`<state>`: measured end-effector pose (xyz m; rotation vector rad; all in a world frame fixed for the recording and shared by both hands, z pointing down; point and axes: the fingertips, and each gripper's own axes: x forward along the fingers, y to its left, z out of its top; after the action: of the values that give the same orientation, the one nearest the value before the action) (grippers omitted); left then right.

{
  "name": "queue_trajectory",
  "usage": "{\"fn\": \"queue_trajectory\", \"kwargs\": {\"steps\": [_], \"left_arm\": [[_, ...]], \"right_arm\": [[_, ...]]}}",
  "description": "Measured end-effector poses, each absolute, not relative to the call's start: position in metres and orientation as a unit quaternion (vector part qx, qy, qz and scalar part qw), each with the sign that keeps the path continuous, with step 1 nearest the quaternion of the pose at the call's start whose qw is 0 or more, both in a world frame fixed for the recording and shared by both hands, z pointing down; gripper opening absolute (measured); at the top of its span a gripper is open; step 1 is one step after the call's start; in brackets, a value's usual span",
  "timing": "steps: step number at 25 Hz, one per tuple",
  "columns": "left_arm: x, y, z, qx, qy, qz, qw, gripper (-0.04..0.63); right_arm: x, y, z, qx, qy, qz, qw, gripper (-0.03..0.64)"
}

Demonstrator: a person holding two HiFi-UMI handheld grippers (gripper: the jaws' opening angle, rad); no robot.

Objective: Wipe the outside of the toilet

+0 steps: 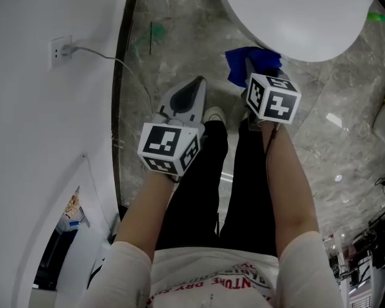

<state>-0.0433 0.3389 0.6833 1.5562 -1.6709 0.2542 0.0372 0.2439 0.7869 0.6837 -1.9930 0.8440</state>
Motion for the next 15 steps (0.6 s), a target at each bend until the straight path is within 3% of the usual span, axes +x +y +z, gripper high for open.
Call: {"fn": "queue_trajectory", "kwargs": {"steps": [8,15], "left_arm": [[-0.068,0.357,0.677,0.591,-0.684,0.097,0.417,0.006],[-0.076,0.322,0.601,0.605,-0.686,0.086,0.395,0.006]], "right_arm": [[-0.013,0.271,0.771,0.202,-0.809,0.358,0.419,0.077],[-0.009,0.259,0.668,0.194,-0.815,0.39,0.383,0.077]]}}
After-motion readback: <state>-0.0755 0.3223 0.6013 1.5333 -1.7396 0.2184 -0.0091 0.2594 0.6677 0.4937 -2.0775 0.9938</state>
